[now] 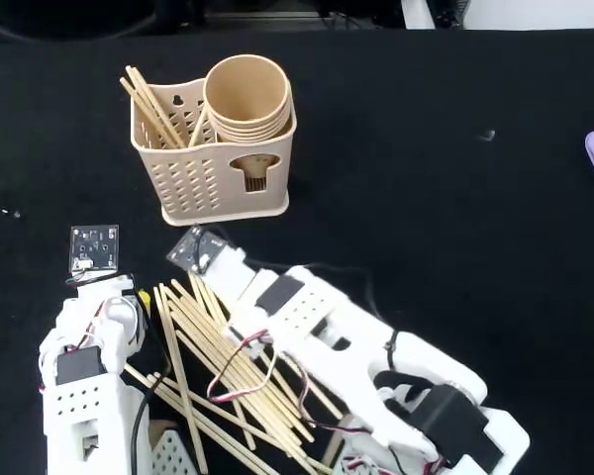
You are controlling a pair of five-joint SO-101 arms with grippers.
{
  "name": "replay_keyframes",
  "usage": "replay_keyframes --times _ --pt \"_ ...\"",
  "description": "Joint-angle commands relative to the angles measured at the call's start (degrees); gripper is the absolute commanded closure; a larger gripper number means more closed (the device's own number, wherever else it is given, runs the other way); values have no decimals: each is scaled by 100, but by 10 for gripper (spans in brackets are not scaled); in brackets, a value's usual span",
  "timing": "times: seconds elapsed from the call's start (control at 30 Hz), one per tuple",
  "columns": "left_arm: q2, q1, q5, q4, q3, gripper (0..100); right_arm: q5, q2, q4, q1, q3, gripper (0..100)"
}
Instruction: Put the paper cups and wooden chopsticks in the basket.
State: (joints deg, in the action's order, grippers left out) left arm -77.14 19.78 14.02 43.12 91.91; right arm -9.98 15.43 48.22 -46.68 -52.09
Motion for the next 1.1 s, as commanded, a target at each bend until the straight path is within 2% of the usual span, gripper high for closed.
replay_keyframes --times 0.0,0.17,0.4,0.67,1.07 --pt "-62 22 -35 -105 -92 798 325 286 -123 -360 92 800" --pt "-62 22 -35 -105 -84 798 334 286 -123 -484 110 800" --pt "-62 22 -35 -105 -84 798 62 286 -229 53 66 800" --pt "-62 22 -35 -105 -84 798 53 277 -290 -167 4 800" --pt "-62 22 -35 -105 -84 798 44 277 -853 -9 -259 800"
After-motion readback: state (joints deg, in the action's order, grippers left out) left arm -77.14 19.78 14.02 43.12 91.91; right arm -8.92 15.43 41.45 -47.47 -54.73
